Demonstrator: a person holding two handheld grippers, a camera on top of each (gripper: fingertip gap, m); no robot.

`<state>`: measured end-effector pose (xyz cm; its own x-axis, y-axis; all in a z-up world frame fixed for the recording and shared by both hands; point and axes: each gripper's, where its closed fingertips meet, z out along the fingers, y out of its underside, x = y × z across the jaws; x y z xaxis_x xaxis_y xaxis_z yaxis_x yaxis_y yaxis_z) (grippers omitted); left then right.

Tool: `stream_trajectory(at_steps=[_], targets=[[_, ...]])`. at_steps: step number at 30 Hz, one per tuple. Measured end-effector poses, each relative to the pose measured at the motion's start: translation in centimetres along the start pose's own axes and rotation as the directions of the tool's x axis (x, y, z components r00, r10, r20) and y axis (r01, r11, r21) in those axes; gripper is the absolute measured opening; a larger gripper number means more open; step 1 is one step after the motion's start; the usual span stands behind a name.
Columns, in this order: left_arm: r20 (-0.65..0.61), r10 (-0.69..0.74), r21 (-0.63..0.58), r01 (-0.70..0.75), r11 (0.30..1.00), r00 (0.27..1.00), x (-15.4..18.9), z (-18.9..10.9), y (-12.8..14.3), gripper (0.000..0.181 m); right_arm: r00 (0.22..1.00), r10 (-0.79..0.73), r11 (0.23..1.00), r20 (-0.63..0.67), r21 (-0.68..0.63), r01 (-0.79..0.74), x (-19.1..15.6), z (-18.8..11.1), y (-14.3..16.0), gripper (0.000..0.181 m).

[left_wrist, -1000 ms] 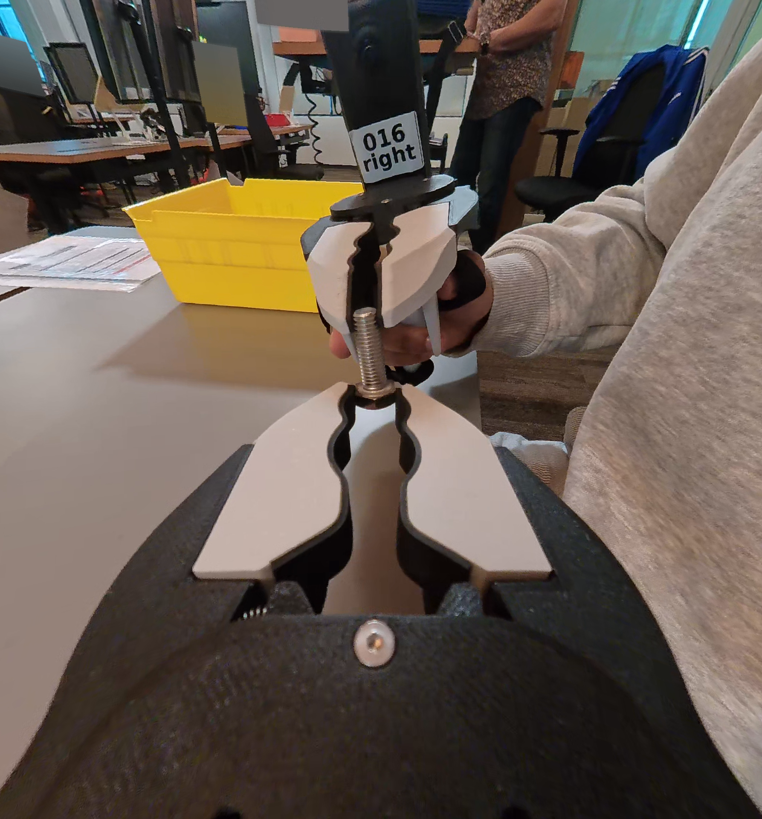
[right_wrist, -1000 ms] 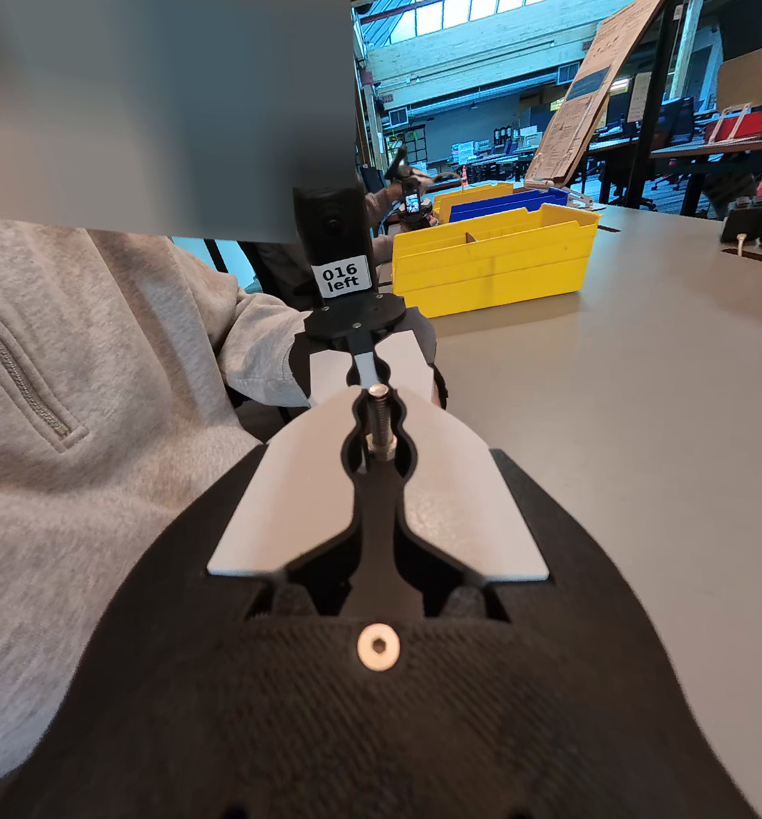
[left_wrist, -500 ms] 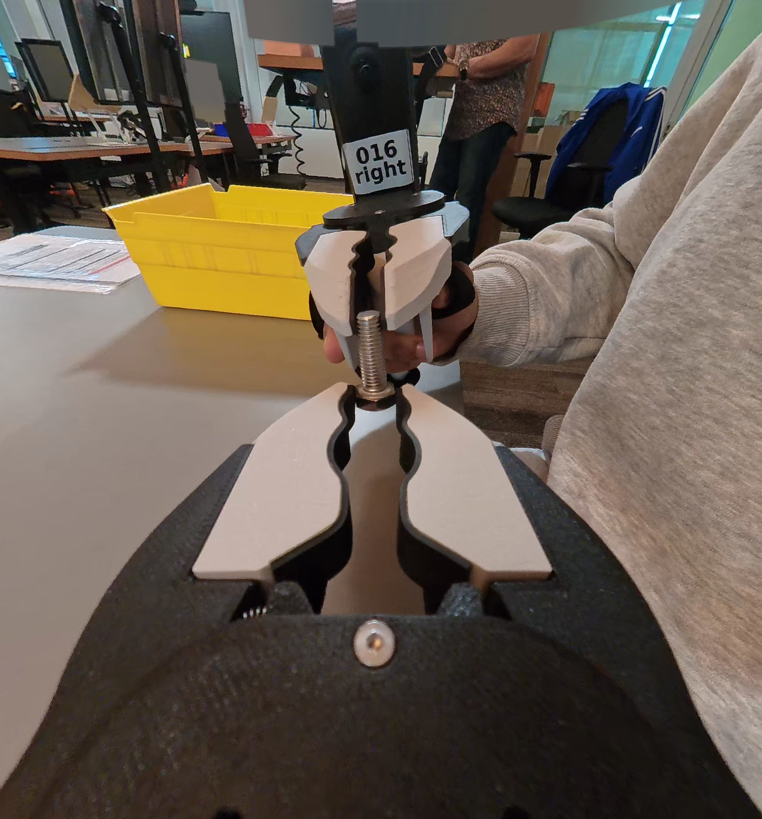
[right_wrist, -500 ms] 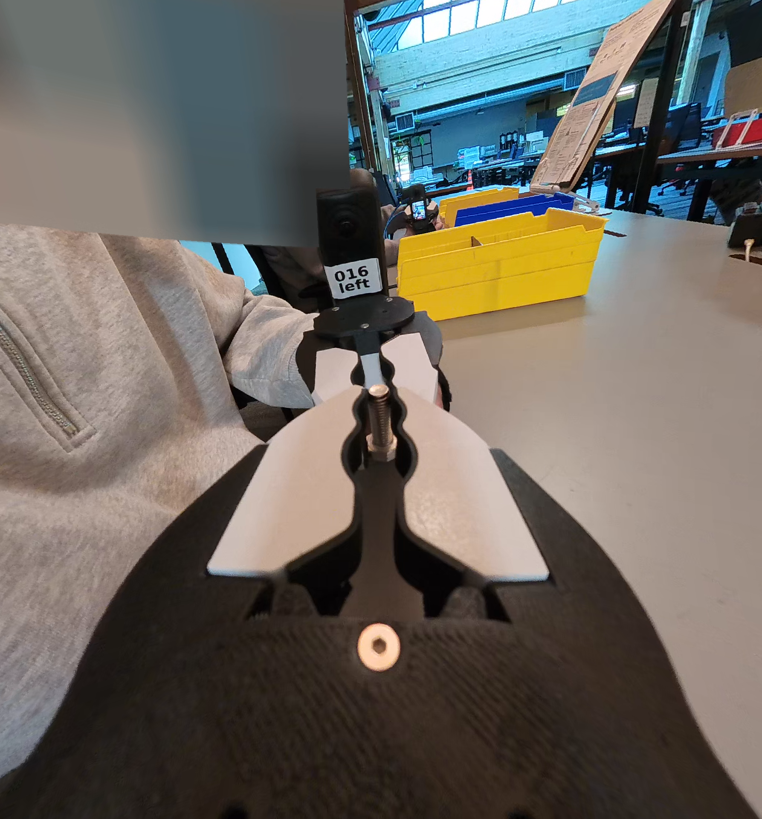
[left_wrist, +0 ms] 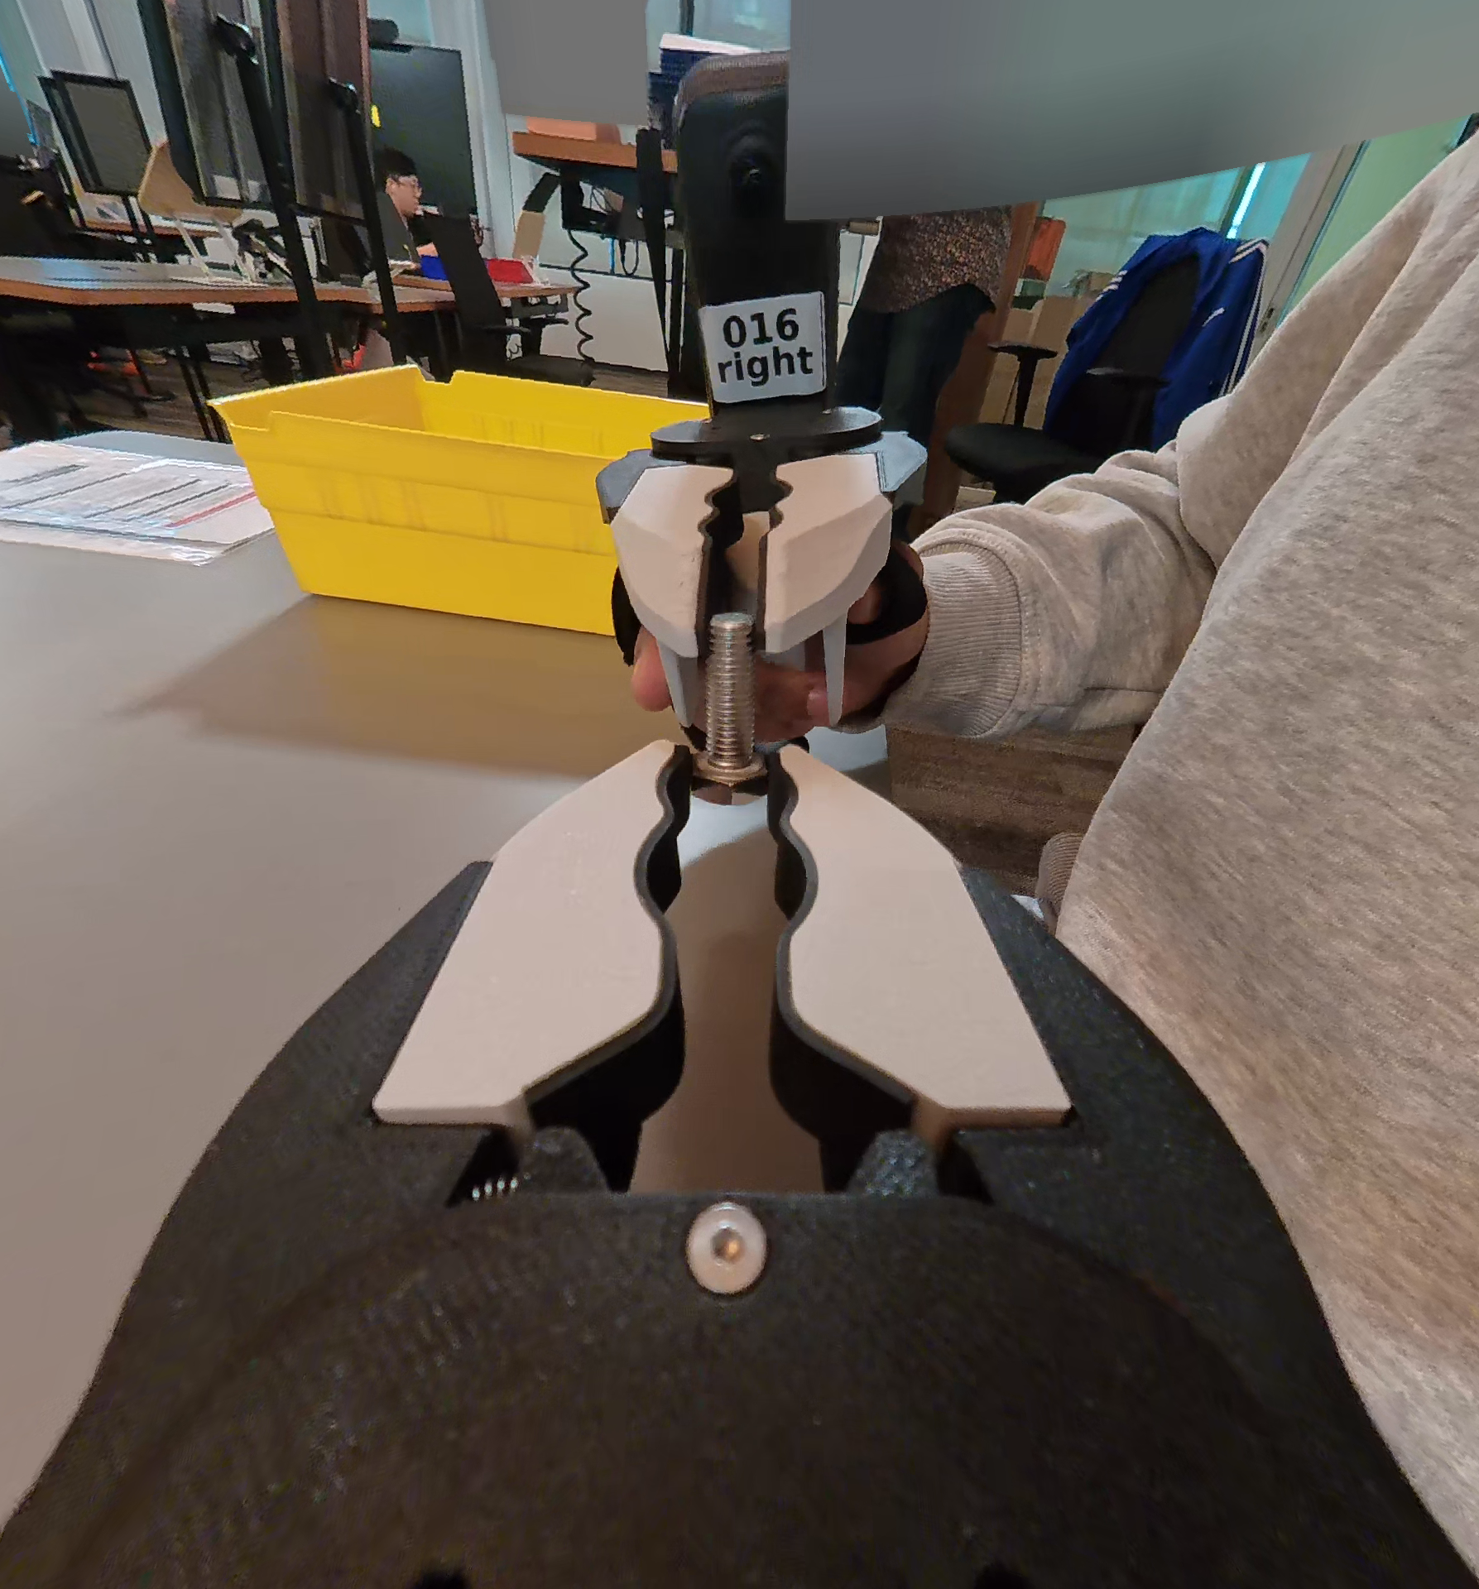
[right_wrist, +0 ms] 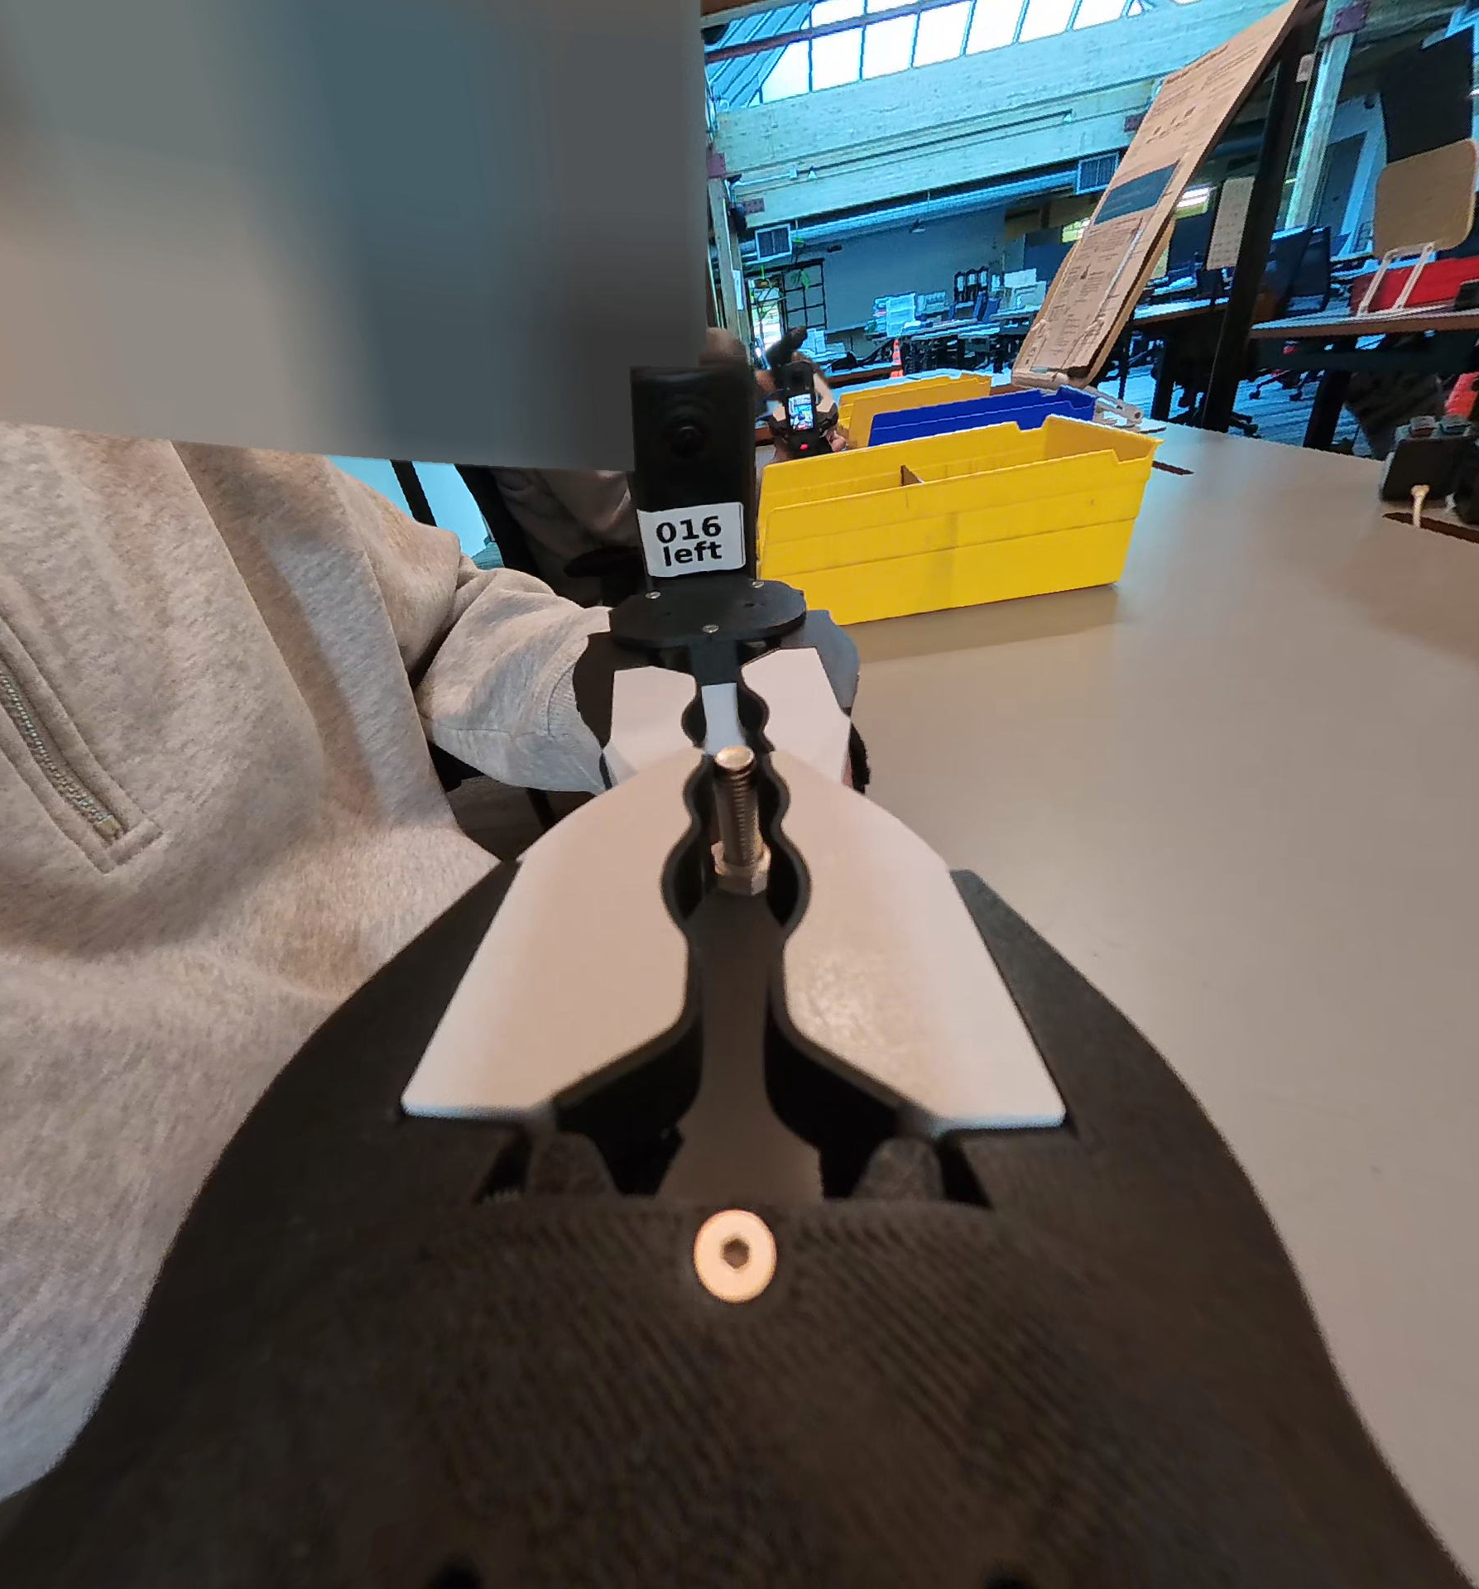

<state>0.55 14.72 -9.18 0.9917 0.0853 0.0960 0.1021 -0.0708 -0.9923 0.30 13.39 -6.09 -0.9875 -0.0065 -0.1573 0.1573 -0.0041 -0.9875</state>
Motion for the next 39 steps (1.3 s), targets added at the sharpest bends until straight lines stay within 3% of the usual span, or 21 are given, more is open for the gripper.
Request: stream_trajectory(at_steps=[20,39], targets=[[0.004,-0.011,0.022,0.011,1.0,1.0,-0.17,-0.09,-0.28,0.017,1.0,0.003,0.998,-0.027,0.056,-0.002,0.53,-0.15,-0.59,0.019],[0.002,-0.015,0.033,0.015,0.999,1.0,-0.14,-0.1,-0.41,0.017,0.999,-0.042,0.999,-0.034,0.009,0.042,0.24,0.43,0.11,0.01]])
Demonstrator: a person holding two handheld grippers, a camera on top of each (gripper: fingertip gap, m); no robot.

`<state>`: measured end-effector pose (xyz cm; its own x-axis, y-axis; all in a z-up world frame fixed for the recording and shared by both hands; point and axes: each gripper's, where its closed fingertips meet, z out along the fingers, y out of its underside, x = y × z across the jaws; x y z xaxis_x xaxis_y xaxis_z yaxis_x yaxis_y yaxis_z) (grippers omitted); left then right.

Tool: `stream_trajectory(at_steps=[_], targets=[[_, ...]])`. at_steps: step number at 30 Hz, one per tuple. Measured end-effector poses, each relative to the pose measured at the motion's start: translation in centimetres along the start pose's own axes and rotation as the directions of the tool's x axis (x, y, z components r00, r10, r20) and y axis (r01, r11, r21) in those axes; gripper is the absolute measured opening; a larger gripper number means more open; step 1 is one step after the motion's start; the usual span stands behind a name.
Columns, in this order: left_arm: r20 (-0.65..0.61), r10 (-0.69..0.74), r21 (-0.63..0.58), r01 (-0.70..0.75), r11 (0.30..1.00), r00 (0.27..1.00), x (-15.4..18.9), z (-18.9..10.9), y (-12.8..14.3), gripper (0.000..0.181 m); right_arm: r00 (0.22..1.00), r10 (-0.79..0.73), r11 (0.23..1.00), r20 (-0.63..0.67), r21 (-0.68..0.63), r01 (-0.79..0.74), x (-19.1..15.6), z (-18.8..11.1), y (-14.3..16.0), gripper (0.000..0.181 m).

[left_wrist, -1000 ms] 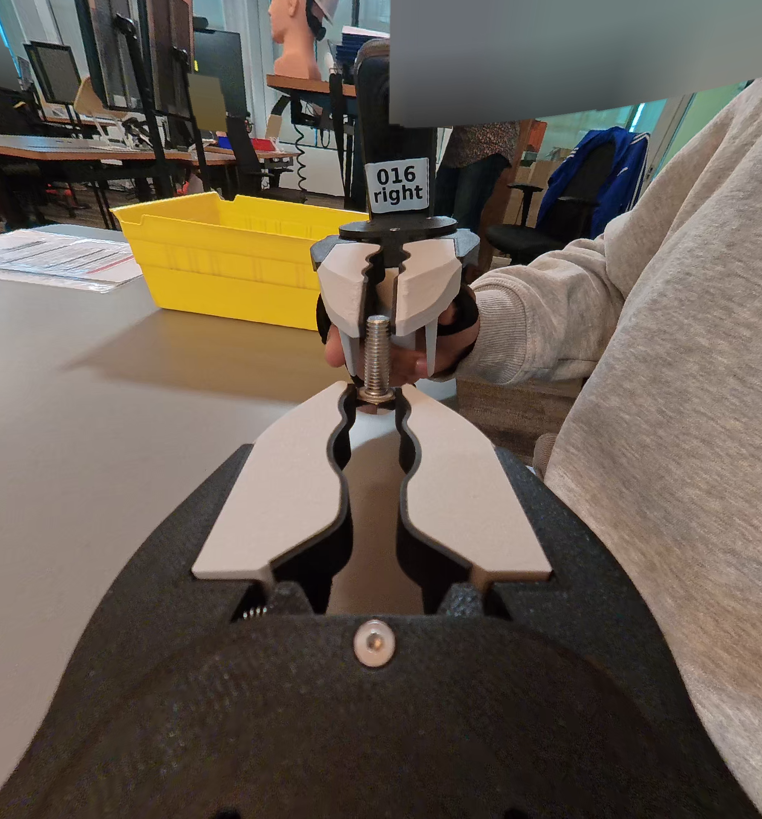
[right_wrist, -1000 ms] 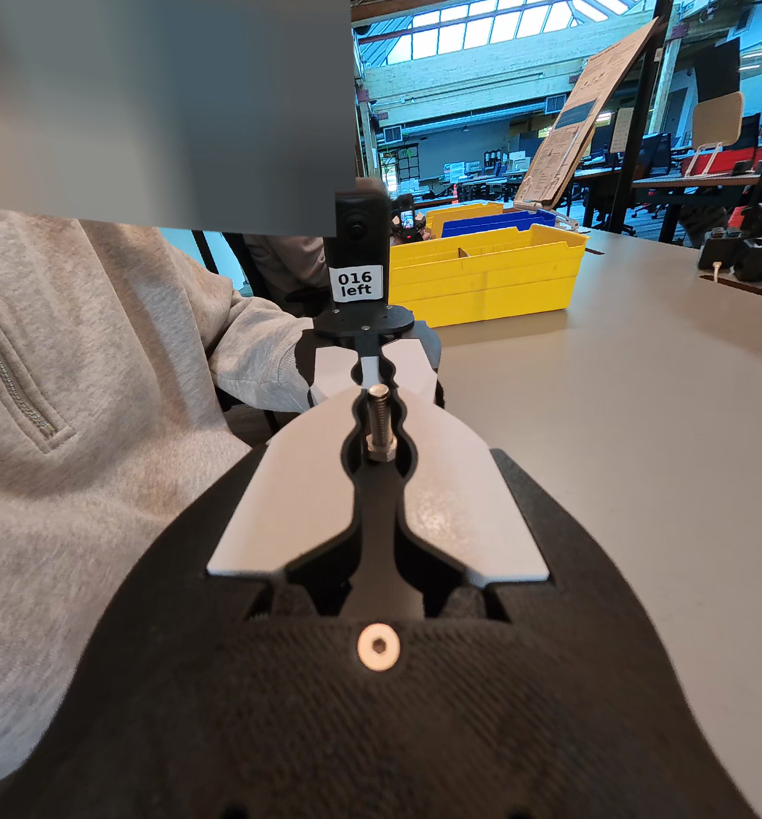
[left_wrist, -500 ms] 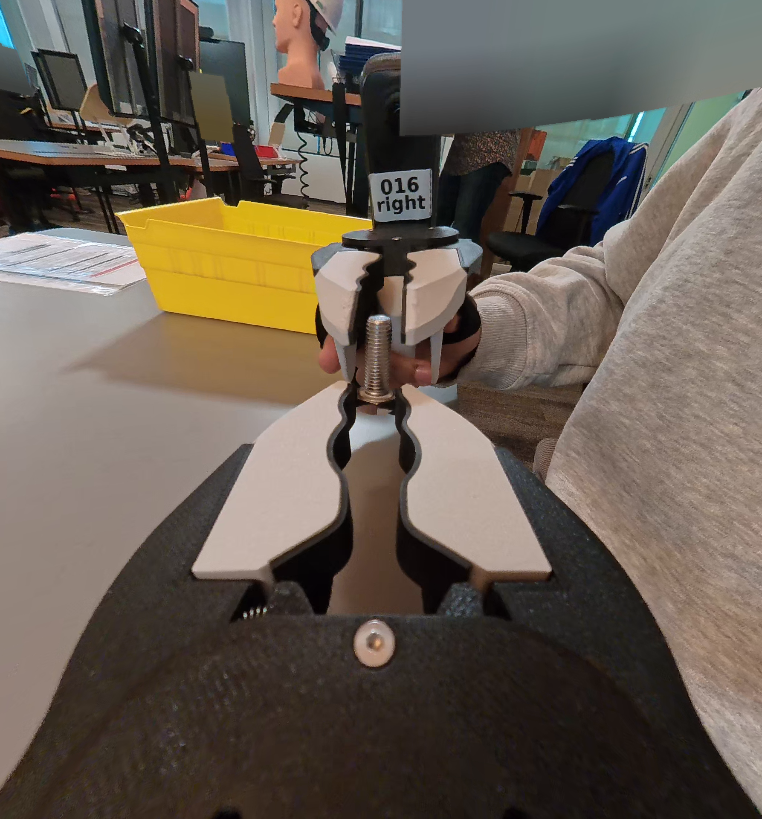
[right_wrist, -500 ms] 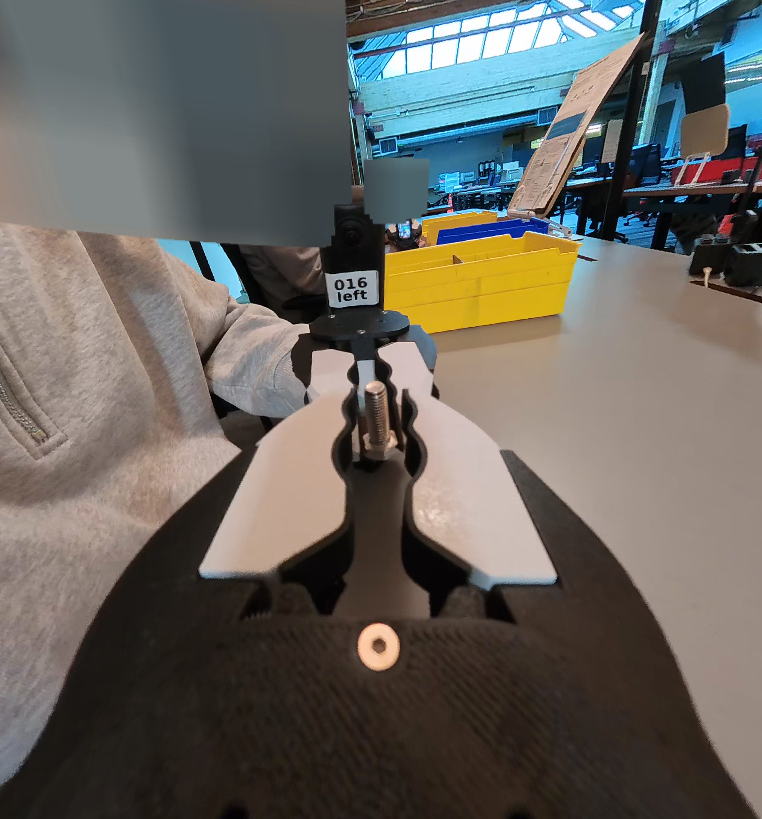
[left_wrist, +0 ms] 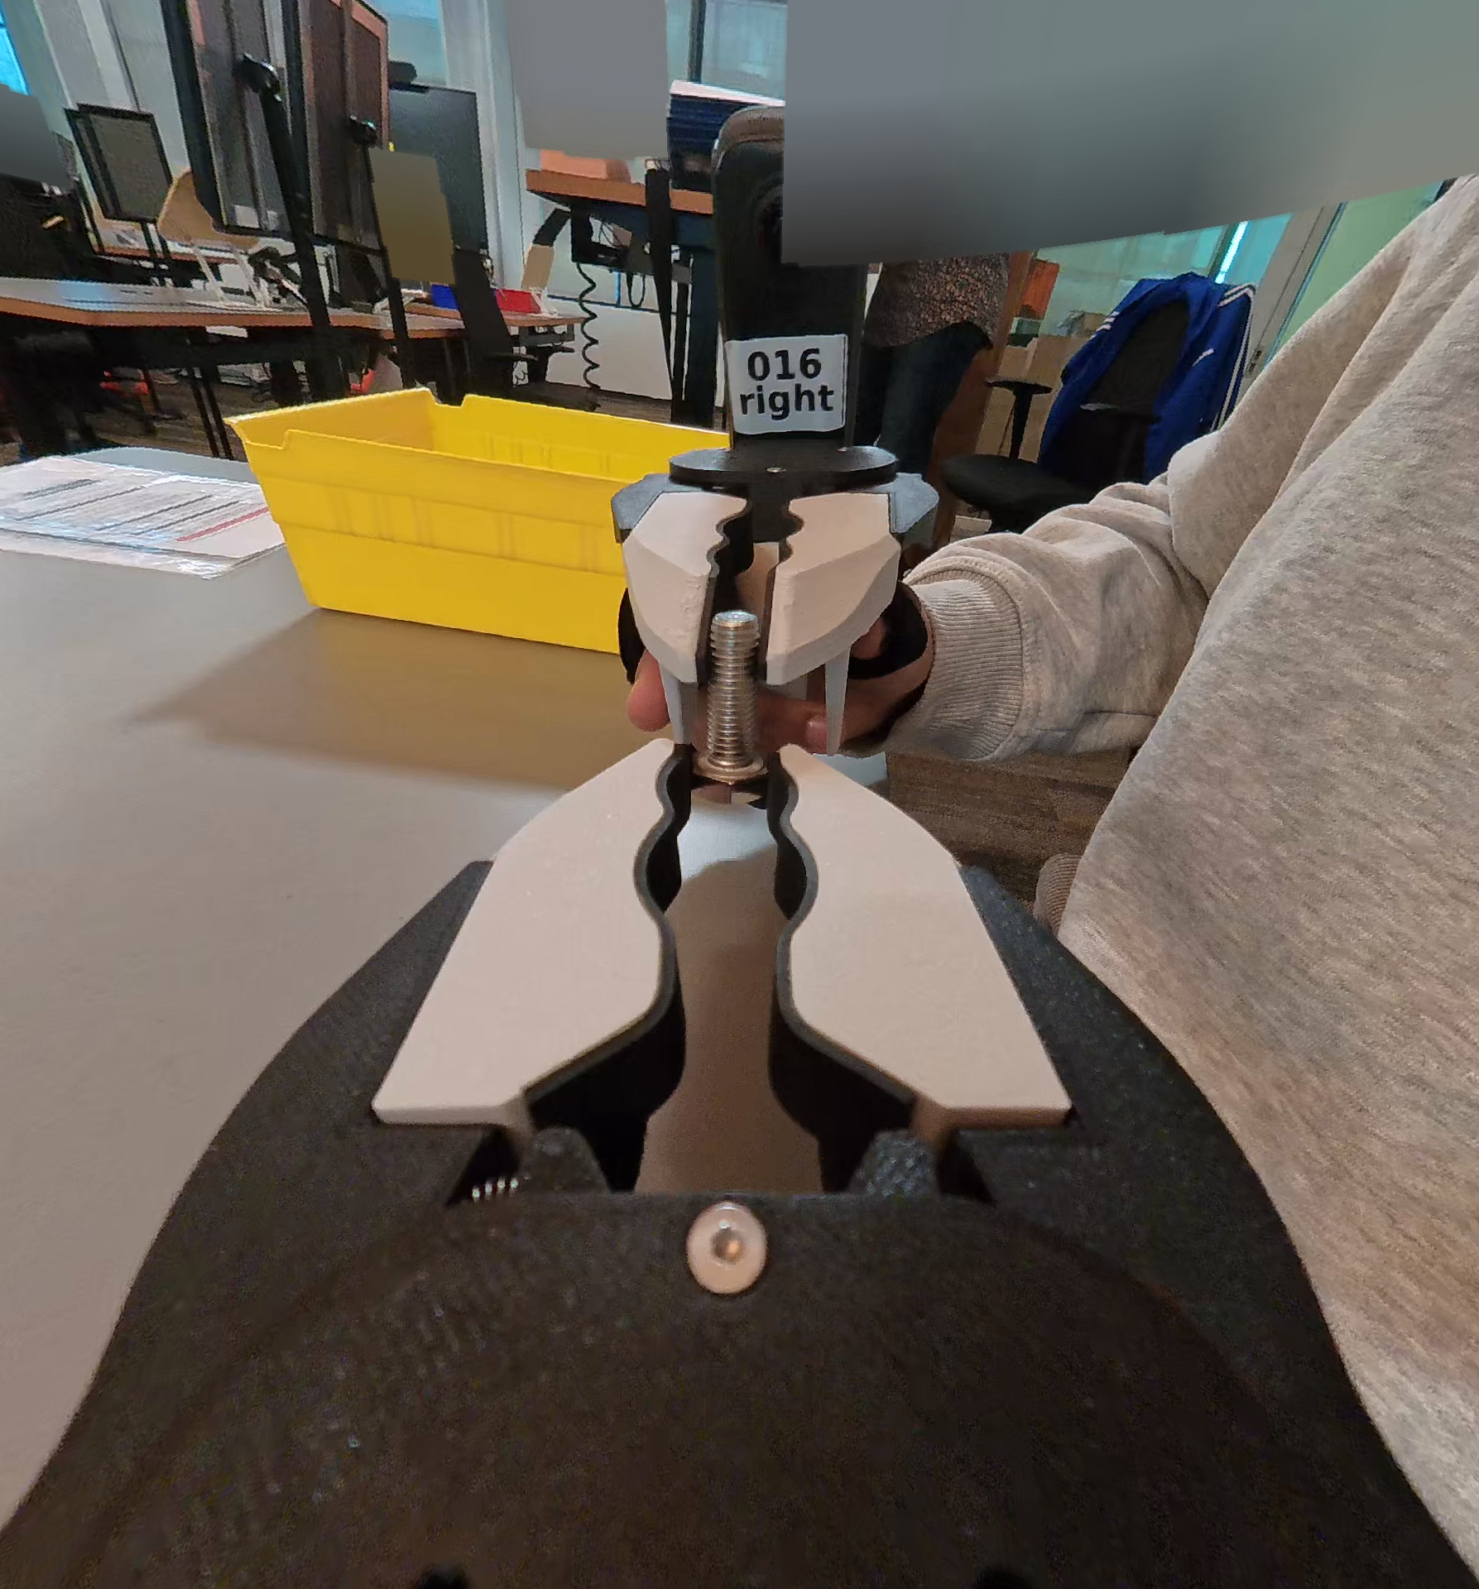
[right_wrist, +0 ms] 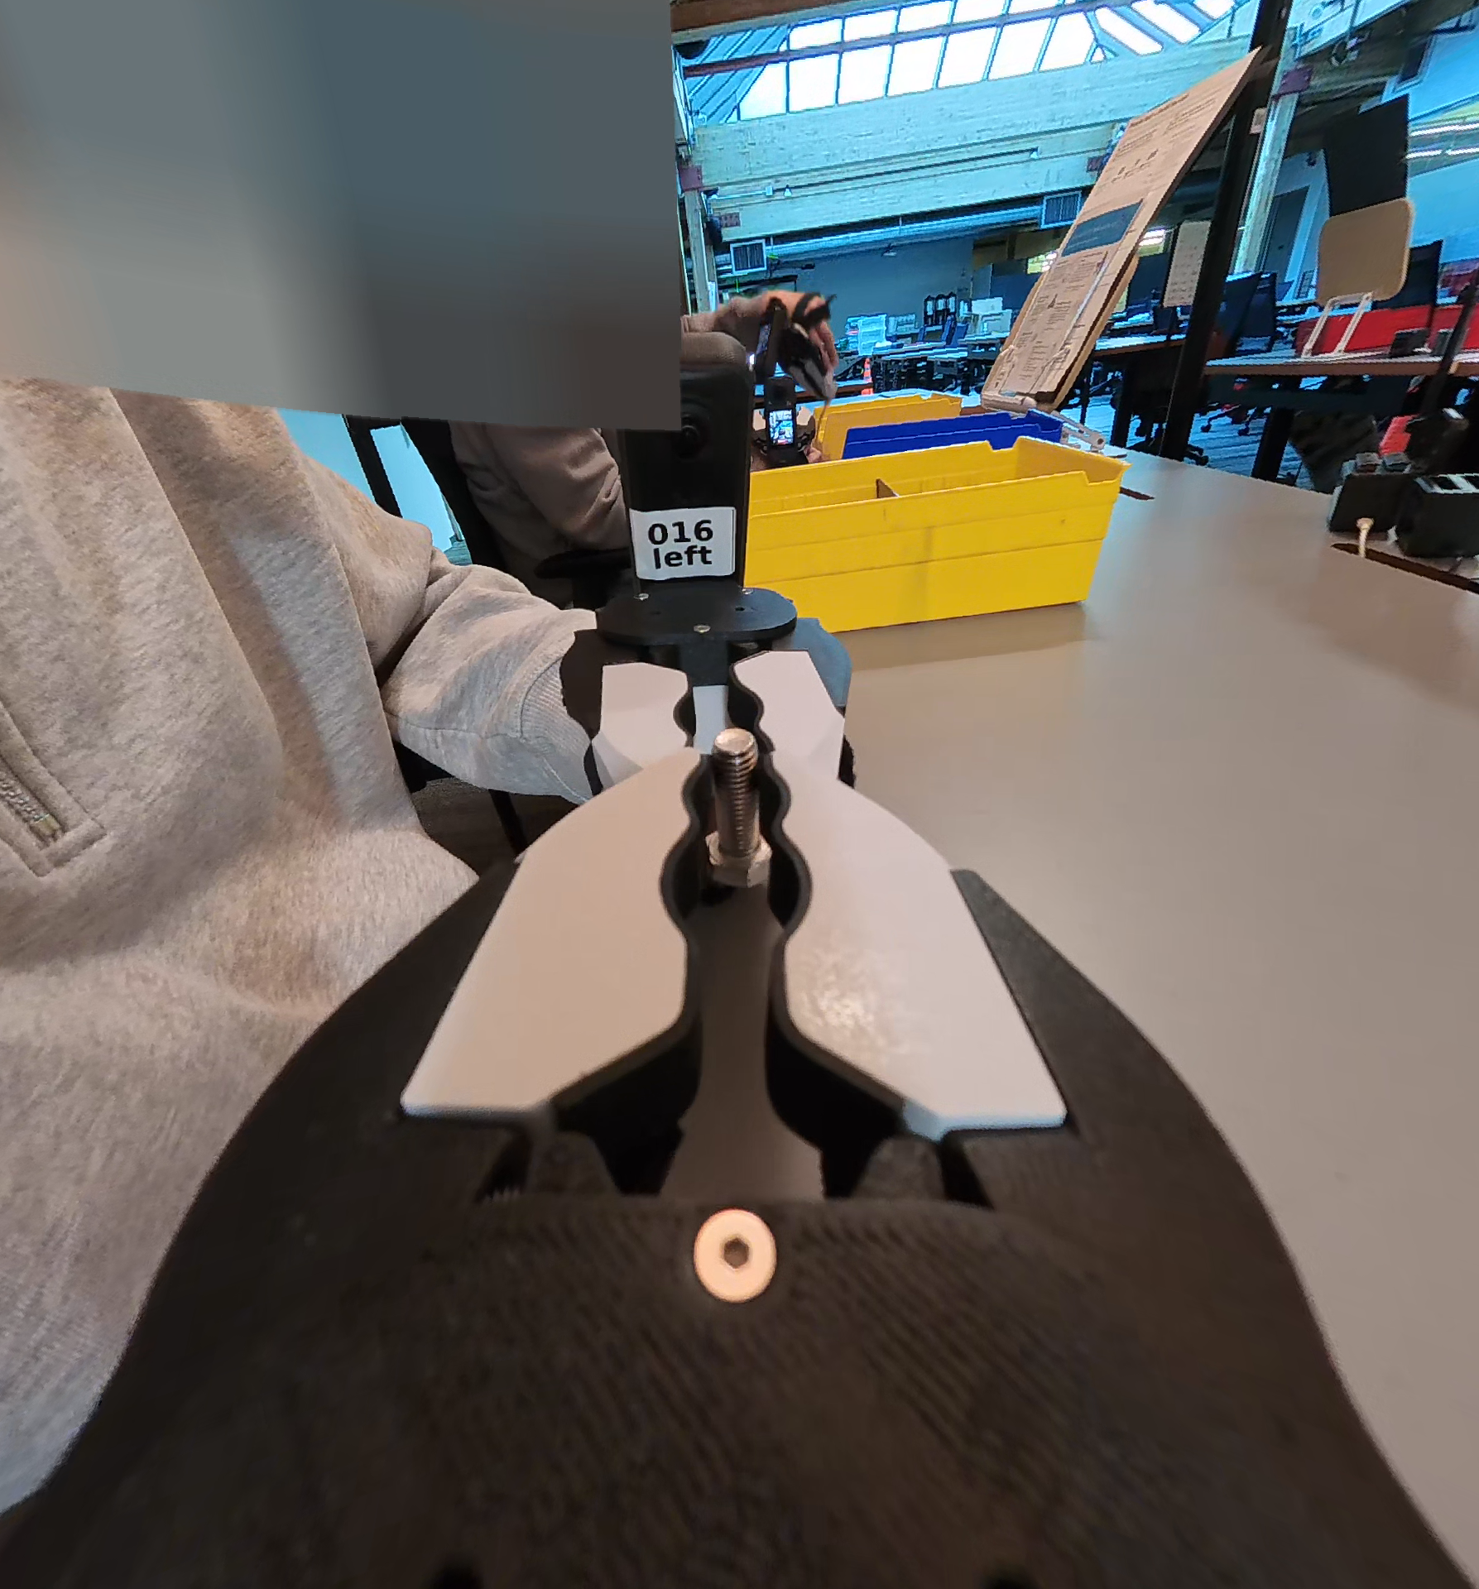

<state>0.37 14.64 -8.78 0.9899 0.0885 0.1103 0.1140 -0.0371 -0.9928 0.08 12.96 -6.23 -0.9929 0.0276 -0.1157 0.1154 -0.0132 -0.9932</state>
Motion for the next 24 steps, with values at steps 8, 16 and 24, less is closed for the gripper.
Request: stream_trajectory(at_steps=[8,16,24], targets=[[-0.007,-0.012,0.002,0.012,1.0,1.0,0.04,-0.03,0.0,0.017,1.0,0.008,1.0,-0.006,-0.003,-0.008,0.06,0.06,-0.04,0.01],[-0.017,-0.022,0.007,0.022,1.0,1.0,0.16,-0.04,-0.04,0.017,1.0,0.017,1.0,-0.001,-0.002,-0.017,0.0,0.07,0.02,0.01],[-0.019,-0.021,0.002,0.021,1.0,1.0,0.22,-0.01,0.01,0.017,1.0,0.019,1.0,0.002,0.008,-0.019,0.06,0.18,-0.04,0.01]])
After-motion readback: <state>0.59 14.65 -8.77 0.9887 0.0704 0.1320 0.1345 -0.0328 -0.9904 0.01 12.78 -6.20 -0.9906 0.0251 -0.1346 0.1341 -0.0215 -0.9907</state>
